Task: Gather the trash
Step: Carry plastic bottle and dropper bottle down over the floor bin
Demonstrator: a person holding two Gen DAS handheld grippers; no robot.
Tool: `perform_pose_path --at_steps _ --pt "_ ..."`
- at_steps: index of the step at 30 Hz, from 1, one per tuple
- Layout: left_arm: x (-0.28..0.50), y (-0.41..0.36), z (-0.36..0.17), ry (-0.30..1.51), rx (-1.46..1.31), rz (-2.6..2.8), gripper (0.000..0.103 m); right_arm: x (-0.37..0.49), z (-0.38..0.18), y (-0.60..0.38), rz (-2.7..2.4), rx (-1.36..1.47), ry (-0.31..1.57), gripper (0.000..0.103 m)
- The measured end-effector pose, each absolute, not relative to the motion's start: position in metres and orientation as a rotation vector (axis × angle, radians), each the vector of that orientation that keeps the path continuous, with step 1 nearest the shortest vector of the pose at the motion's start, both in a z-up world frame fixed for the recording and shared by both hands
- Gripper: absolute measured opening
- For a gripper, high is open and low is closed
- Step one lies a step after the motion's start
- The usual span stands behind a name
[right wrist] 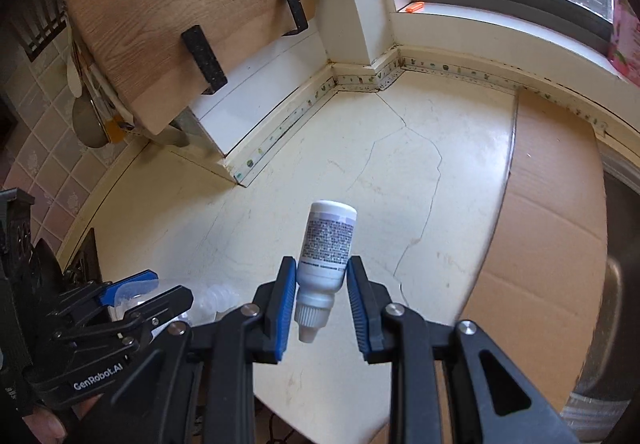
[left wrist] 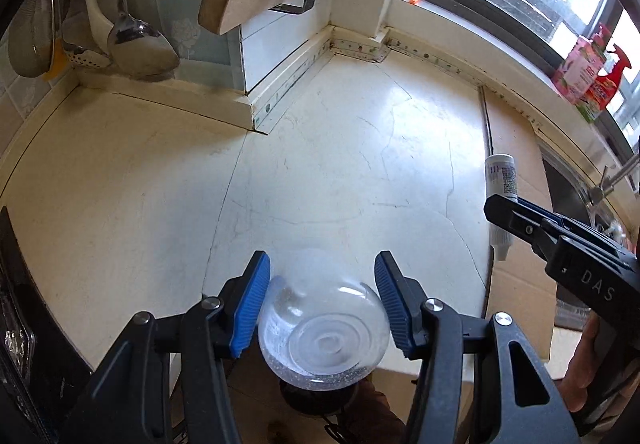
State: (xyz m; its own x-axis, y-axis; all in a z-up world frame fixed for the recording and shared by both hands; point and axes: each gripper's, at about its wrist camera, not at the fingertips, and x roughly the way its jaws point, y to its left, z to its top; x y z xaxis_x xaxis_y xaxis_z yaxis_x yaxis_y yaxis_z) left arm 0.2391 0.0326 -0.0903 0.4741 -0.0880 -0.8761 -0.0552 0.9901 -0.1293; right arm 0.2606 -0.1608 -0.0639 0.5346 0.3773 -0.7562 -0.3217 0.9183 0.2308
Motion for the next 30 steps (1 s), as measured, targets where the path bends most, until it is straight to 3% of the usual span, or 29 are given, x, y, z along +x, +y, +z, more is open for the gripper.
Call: perform_pose_path --at_steps 14,30 --pt "0.115 0.012 -0.121 1.145 -0.052 -0.243 0.052 0.093 -0.11 -0.161 0.27 0.129 0.976 0.026" --pt "0.07 -0.025 -0.266 1.43 0.011 -0.329 0.052 0.042 -0.285 -0.187 0.206 0.219 1.323 0.026"
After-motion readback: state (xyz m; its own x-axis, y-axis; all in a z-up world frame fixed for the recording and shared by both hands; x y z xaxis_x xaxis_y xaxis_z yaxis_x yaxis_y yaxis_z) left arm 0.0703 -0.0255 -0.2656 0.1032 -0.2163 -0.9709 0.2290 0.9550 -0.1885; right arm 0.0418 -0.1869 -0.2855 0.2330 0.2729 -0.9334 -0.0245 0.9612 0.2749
